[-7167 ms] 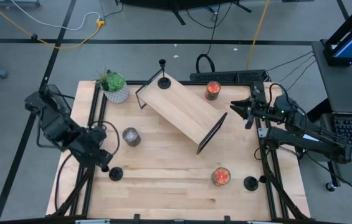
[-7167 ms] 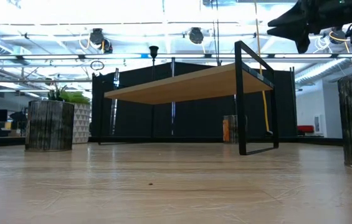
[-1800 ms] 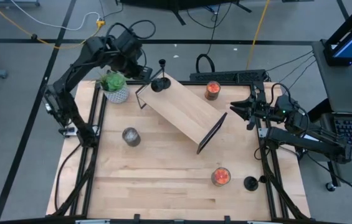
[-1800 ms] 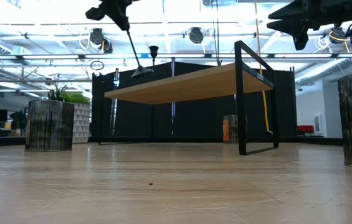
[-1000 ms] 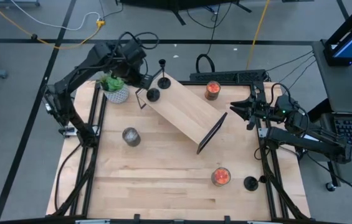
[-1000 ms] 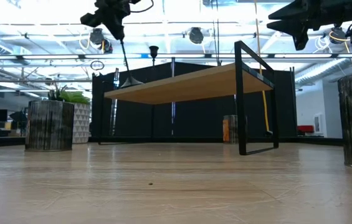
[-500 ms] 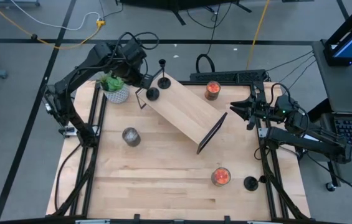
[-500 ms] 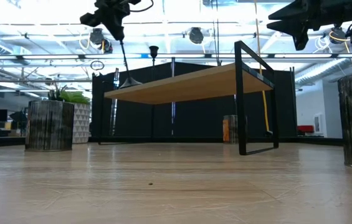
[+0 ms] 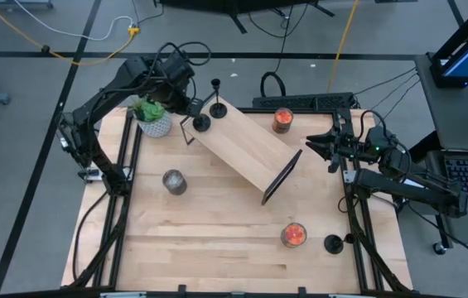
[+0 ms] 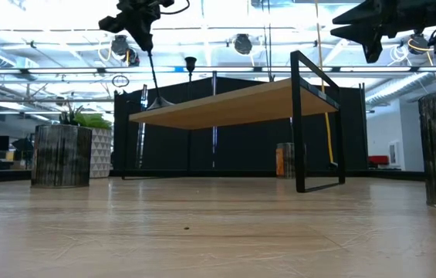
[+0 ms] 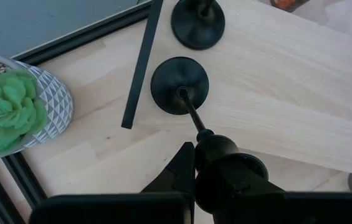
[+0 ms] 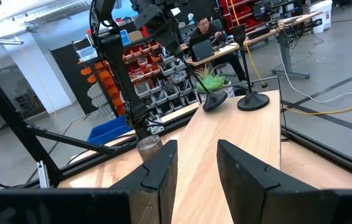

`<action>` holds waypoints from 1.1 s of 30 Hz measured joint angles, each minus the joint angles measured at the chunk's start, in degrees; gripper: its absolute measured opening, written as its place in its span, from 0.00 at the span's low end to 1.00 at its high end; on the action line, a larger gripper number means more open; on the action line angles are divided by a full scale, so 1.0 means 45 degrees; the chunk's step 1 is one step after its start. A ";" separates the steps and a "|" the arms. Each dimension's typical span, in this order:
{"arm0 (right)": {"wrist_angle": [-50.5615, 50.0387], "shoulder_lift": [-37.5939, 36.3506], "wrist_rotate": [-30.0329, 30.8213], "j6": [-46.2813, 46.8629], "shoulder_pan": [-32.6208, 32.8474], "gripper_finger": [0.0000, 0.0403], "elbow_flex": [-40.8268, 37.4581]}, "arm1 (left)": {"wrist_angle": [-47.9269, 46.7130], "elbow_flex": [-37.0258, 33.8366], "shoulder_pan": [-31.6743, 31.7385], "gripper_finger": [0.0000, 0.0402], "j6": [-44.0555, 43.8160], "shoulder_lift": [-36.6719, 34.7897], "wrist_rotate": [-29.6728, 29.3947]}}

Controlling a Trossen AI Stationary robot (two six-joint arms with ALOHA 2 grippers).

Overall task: Pick & Place candle stick holders
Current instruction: Put the left candle holder on the shelf

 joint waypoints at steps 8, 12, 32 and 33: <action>0.0001 0.0001 0.0000 0.0006 0.0000 0.26 0.0000 | 0.0000 0.0005 0.0000 0.08 0.0014 0.0000 -0.0049; 0.0001 0.0003 0.0000 0.0010 0.0000 0.26 0.0000 | -0.0004 0.0005 0.0000 0.07 0.0094 0.0000 -0.0049; 0.0001 0.0002 0.0000 0.0010 0.0001 0.26 0.0000 | 0.0000 0.0015 0.0000 0.15 0.0548 0.0000 -0.0797; 0.0001 0.0000 0.0000 0.0010 0.0000 0.26 0.0000 | 0.0003 0.0015 0.0000 0.15 0.0573 0.0000 -0.0871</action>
